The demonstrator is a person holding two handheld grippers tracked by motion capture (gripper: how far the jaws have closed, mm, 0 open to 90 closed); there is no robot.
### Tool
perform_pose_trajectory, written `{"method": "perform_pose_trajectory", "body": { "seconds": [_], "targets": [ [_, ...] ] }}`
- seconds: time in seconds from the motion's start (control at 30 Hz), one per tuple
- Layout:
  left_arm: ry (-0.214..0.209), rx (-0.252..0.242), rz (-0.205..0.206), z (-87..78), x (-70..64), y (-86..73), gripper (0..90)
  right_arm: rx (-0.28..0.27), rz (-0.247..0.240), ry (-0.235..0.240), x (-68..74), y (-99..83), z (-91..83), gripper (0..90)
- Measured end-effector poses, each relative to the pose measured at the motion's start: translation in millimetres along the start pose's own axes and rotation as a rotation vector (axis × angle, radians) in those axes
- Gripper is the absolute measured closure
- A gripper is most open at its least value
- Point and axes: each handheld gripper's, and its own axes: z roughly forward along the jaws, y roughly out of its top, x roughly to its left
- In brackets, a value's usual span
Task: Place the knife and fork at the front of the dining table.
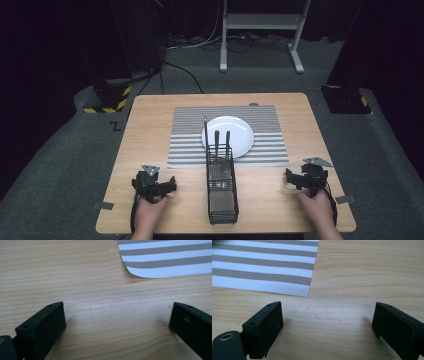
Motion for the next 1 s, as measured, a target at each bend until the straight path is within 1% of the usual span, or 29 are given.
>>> {"method": "perform_pose_trajectory", "body": {
  "seconds": [0.07, 0.17, 0.2, 0.3, 0.37, 0.4, 0.5, 0.63, 0.7, 0.77, 0.8, 0.83, 0.87, 0.9, 0.97, 1.0],
  "targets": [
    [-0.009, 0.002, 0.016, -0.4, -0.2, -0.2, 0.8, -0.001, 0.002, -0.004, 0.2, 0.2, 0.2, 9.5],
    [-0.007, 0.002, 0.014, -0.5, -0.6, -0.3, 0.8, -0.001, 0.007, -0.005, 0.6, 0.0, 0.1, 9.6],
    [-0.007, 0.002, 0.014, -0.5, -0.6, -0.3, 0.8, -0.001, 0.002, -0.003, 1.3, -0.4, -0.4, 9.6],
    [-0.007, 0.002, 0.014, -0.6, -0.6, -0.4, 0.8, -0.001, -0.037, 0.038, 3.2, 0.6, 0.8, 9.3],
    [-0.010, 0.002, 0.016, -0.9, -0.6, -0.8, 0.6, -0.001, -0.047, 0.038, 4.1, 1.5, 1.7, 9.5],
    [-0.023, 0.000, 0.018, -1.6, -0.4, -1.8, 0.5, -0.006, -0.060, 0.044, 4.7, 1.6, 2.0, 9.5],
    [-0.040, -0.001, 0.030, -3.6, 0.1, -3.8, 0.6, -0.002, -0.065, 0.057, 3.7, 0.7, 0.8, 9.4],
    [-0.048, -0.002, 0.038, -5.1, 1.3, -5.0, 0.7, -0.001, -0.067, 0.056, 4.4, -1.3, -1.4, 9.6],
    [-0.060, -0.007, 0.043, -5.6, 1.3, -5.2, 0.7, -0.003, -0.075, 0.063, 5.1, -1.4, -1.4, 9.6],
    [-0.058, -0.022, 0.066, -7.3, 0.7, -5.2, 0.7, -0.003, -0.076, 0.065, 5.2, -1.3, -1.3, 9.6],
    [-0.066, -0.037, 0.074, -8.4, 0.1, -5.2, 0.6, -0.002, -0.076, 0.067, 5.1, -1.3, -1.3, 9.6],
    [-0.087, -0.041, 0.076, -9.4, -0.2, -5.1, 0.7, -0.002, -0.077, 0.069, 5.1, -1.2, -1.2, 9.6],
    [-0.108, -0.040, 0.068, -10.6, -0.3, -4.8, 0.6, -0.003, -0.076, 0.071, 5.1, -1.2, -1.1, 9.6],
    [-0.124, -0.052, 0.056, -12.5, -1.0, -4.8, 0.5, -0.003, -0.076, 0.071, 5.1, -1.2, -1.2, 9.6],
    [-0.129, -0.098, 0.062, -17.9, -3.1, -4.3, 0.6, -0.002, -0.078, 0.070, 5.1, -1.2, -1.2, 9.6],
    [-0.133, -0.117, 0.072, -21.0, -4.4, -3.4, 0.5, -0.002, -0.078, 0.070, 5.1, -1.2, -1.2, 9.6]
  ]
}}
